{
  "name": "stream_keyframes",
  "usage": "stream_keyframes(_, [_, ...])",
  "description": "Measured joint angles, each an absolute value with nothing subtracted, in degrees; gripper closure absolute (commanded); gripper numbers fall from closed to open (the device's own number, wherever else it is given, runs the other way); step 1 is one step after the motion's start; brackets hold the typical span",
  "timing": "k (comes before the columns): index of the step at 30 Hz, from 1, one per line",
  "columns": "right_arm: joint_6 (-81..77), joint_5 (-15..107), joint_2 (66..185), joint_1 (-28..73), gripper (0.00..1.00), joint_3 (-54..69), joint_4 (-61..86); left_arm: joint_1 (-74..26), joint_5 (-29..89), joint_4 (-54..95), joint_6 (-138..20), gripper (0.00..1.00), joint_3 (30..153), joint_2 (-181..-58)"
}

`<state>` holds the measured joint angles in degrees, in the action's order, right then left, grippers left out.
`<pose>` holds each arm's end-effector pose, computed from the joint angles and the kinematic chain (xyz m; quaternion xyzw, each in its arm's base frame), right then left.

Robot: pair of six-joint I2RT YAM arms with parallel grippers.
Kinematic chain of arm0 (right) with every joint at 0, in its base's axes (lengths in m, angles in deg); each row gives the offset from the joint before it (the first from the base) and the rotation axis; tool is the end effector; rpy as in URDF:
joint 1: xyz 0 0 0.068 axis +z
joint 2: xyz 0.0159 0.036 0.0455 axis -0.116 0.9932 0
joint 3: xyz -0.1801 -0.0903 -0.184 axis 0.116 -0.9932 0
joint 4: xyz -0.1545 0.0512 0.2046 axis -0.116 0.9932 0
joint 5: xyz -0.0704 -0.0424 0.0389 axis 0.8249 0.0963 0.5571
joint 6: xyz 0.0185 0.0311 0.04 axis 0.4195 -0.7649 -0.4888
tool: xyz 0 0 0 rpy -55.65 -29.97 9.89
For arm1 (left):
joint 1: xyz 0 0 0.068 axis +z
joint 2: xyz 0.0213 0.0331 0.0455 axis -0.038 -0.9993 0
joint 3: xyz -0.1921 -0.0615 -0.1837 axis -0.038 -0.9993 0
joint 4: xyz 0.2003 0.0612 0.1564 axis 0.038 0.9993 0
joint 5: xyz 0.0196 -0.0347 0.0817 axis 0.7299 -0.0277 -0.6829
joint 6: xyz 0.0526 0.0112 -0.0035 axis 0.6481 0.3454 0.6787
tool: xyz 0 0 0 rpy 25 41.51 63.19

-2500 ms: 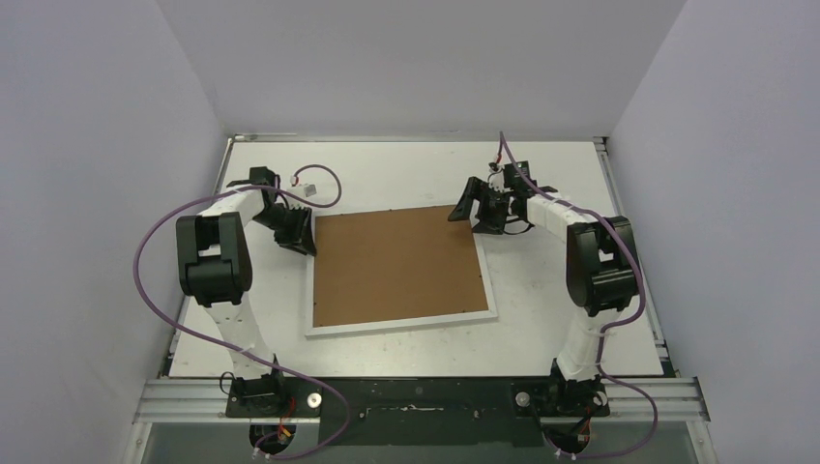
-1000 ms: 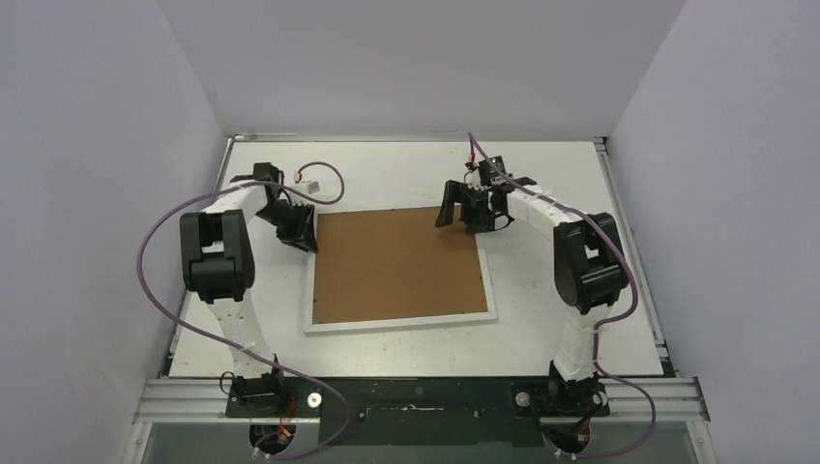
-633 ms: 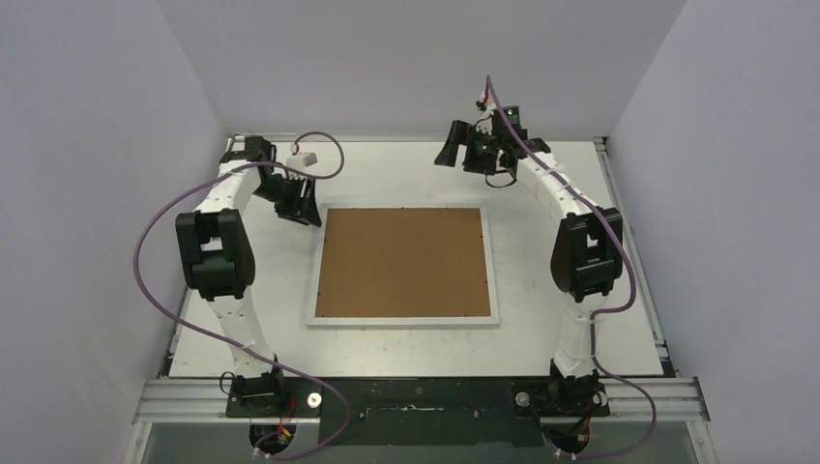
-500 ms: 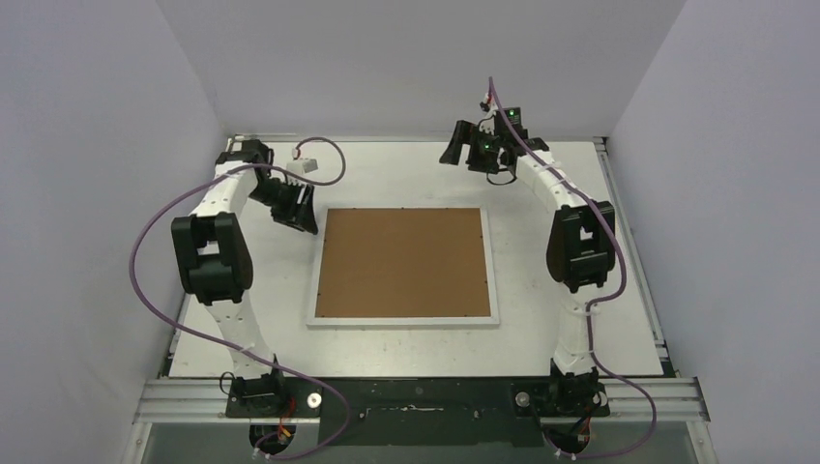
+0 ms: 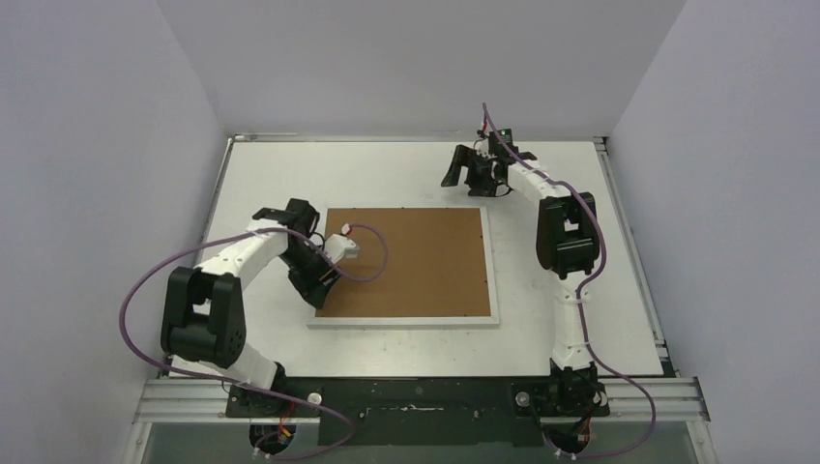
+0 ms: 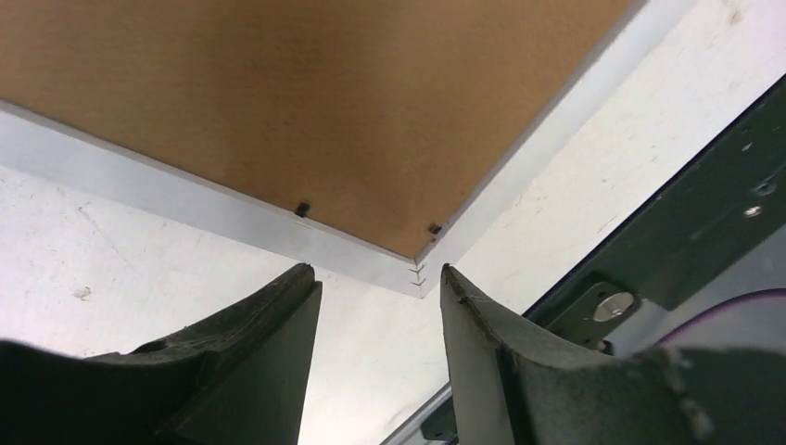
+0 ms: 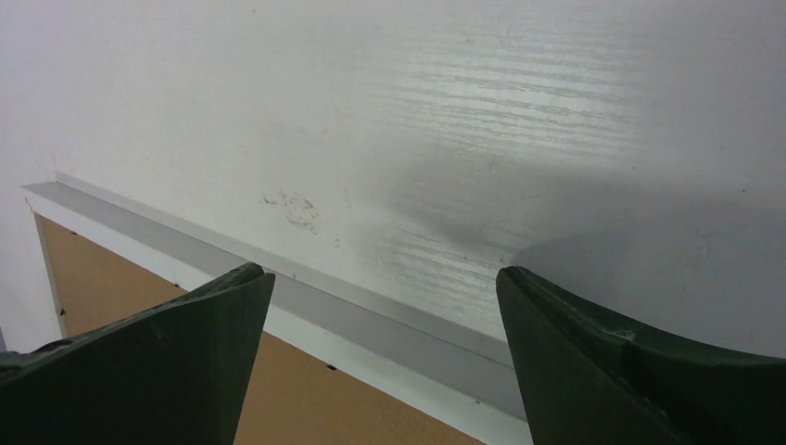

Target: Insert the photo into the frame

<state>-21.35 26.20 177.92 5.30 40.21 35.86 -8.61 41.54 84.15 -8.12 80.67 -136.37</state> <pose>0.5028 0.1234 0.1716 0.0303 0.9147 0.3218 0.2427 0.2588 -0.0616 0.1947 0.4104 0.8951 -0.1731 0.0175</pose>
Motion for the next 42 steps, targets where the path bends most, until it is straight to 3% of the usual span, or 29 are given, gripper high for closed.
stream_keyframes(14, [-21.9, 26.0, 177.8, 5.3, 0.06, 38.3, 34.0, -29.4, 24.5, 70.0, -5.8, 0.5, 60.2, -117.3])
stream_keyframes(21, [-22.0, 26.0, 177.0, 5.3, 0.1, 36.6, 32.3, -30.5, 11.2, 57.4, -4.9, 0.51, 52.7, -113.8])
stream_keyframes(27, [-22.0, 26.6, 168.2, 6.1, 0.12, 22.0, 27.6, -23.4, 5.1, 48.5, -1.4, 0.51, 51.2, -115.0])
stream_keyframes(33, [-24.1, 27.4, 152.7, 6.5, 0.12, -0.8, 23.4, -15.5, 1.6, 39.5, 3.4, 0.51, 54.0, -122.6])
stream_keyframes(42, [-29.2, 28.2, 135.4, 9.6, 0.12, -21.5, 21.9, -12.7, -0.5, 31.8, 1.8, 0.53, 74.0, -143.1])
